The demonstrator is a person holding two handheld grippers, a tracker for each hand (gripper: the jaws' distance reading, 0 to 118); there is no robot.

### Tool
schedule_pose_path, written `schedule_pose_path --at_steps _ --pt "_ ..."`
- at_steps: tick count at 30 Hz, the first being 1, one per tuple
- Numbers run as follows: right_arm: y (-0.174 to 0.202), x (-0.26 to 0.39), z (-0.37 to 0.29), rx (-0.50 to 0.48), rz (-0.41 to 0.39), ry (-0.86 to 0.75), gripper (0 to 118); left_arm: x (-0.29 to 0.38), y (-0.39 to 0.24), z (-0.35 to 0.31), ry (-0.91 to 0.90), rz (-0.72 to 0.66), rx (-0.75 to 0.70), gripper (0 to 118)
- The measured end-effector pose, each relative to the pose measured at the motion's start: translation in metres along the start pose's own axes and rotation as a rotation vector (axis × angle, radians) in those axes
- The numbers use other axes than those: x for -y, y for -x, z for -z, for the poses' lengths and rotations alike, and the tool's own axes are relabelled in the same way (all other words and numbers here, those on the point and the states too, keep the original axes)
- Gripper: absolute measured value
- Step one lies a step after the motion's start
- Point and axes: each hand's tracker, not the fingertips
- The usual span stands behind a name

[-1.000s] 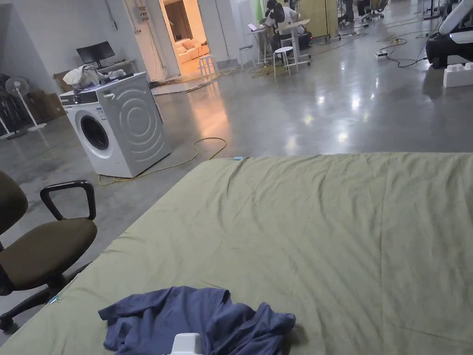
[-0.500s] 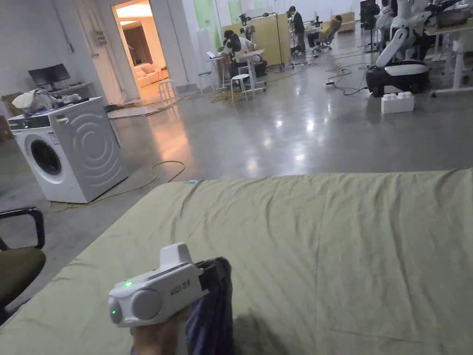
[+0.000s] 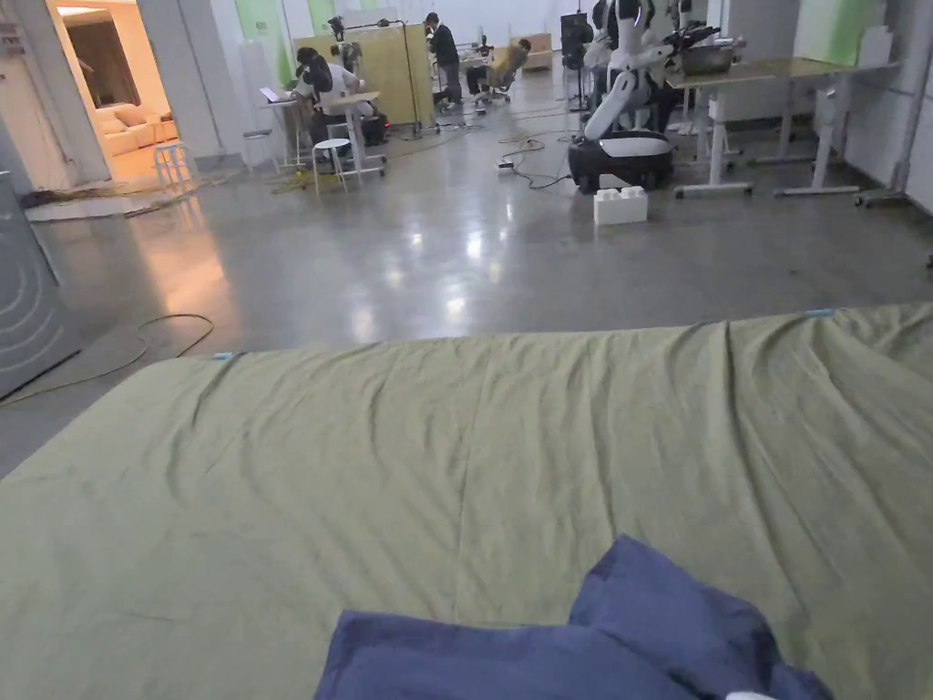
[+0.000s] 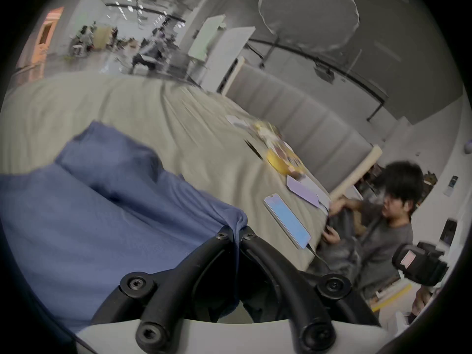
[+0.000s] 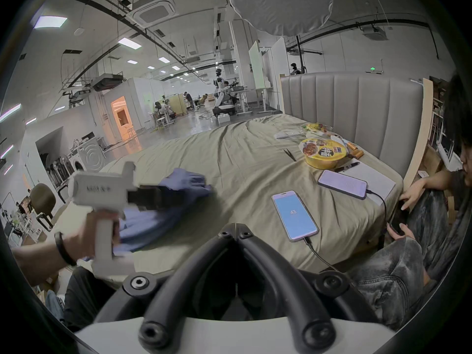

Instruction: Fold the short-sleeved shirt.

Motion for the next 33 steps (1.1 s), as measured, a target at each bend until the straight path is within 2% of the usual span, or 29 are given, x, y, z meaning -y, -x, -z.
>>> schedule_pose_path --at_steps 3,4,6,7,8,9,10,12,16,20,23,25,26,27,28,29,30,31,33 --pt "0.002 0.005 -0.001 -0.003 -0.006 0.004 0 0.028 -0.034 0.019 0.036 0.085 0.009 4" --pt "0.004 0.006 0.000 -0.007 -0.007 0.006 0 0.033 -0.042 0.024 0.035 0.099 -0.009 12" --pt "0.008 0.008 0.000 -0.014 -0.010 0.005 0 0.034 -0.045 0.020 0.041 0.084 -0.009 55" --pt "0.010 0.006 0.000 -0.028 -0.010 0.000 0 0.031 -0.045 0.012 0.039 0.045 0.020 72" --pt "0.013 0.005 0.000 -0.046 -0.013 -0.007 0 0.022 -0.044 -0.006 0.053 -0.022 0.036 70" --pt "0.017 0.002 0.000 -0.066 -0.024 -0.024 0 0.014 -0.045 -0.032 -0.008 -0.065 0.037 70" --pt "0.020 -0.001 0.001 -0.085 -0.028 -0.040 0 0.004 -0.046 -0.063 -0.093 -0.070 0.037 70" --pt "0.027 -0.010 0.006 -0.139 -0.011 -0.069 0 -0.010 -0.051 -0.126 -0.230 0.009 -0.010 70" --pt "0.048 -0.036 0.006 -0.207 -0.055 -0.153 0 -0.017 -0.070 -0.247 -0.497 0.160 -0.269 70" --pt "0.065 -0.059 -0.002 -0.272 -0.089 -0.236 0 0.001 -0.092 -0.330 -0.684 0.303 -0.538 70" --pt "0.075 -0.071 -0.010 -0.290 -0.118 -0.283 0 0.021 -0.105 -0.368 -0.736 0.412 -0.689 68" --pt "0.079 -0.075 -0.016 -0.301 -0.129 -0.299 0 0.033 -0.112 -0.387 -0.730 0.437 -0.781 66" --pt "0.080 -0.076 -0.018 -0.304 -0.136 -0.309 0 0.037 -0.112 -0.391 -0.722 0.409 -0.790 61" --pt "0.081 -0.077 -0.021 -0.304 -0.141 -0.316 0 0.041 -0.113 -0.398 -0.717 0.380 -0.769 49" --pt "0.081 -0.077 -0.023 -0.306 -0.146 -0.319 0 0.047 -0.112 -0.404 -0.721 0.330 -0.747 20" --pt "0.082 -0.077 -0.025 -0.303 -0.149 -0.324 0 0.052 -0.111 -0.408 -0.753 0.268 -0.714 6" --pt "0.083 -0.077 -0.027 -0.300 -0.151 -0.328 0 0.058 -0.109 -0.412 -0.770 0.242 -0.717 6" --pt "0.082 -0.077 -0.028 -0.299 -0.154 -0.328 0 0.061 -0.109 -0.414 -0.760 0.258 -0.719 0" --pt "0.083 -0.076 -0.031 -0.286 -0.163 -0.331 0 0.069 -0.112 -0.407 -0.704 0.331 -0.779 0"
